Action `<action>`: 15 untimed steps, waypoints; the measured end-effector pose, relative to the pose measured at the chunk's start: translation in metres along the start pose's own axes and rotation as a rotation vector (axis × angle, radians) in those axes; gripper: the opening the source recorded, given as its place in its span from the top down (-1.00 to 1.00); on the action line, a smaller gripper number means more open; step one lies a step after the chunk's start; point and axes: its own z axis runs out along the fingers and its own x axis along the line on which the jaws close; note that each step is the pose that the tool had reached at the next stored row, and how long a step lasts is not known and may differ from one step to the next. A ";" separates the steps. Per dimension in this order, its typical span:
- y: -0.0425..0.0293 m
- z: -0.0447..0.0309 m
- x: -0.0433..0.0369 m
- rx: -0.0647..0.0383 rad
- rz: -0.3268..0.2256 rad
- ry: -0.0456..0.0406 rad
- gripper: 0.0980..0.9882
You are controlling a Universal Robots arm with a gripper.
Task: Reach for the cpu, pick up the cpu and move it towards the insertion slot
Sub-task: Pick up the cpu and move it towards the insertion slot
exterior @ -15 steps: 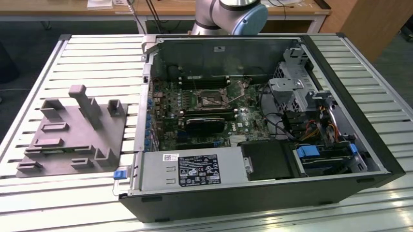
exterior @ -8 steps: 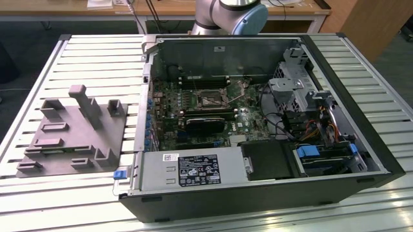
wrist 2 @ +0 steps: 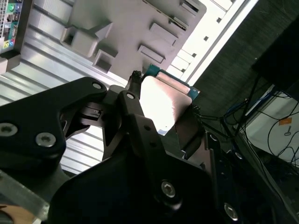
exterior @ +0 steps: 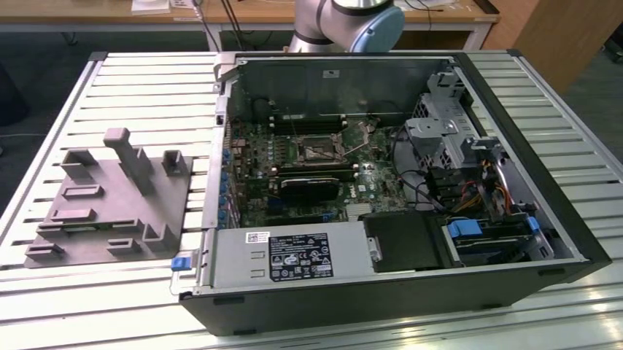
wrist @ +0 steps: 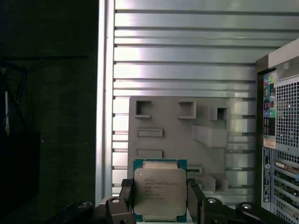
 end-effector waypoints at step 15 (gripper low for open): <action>0.0002 0.0001 -0.0379 0.000 0.000 0.0002 0.00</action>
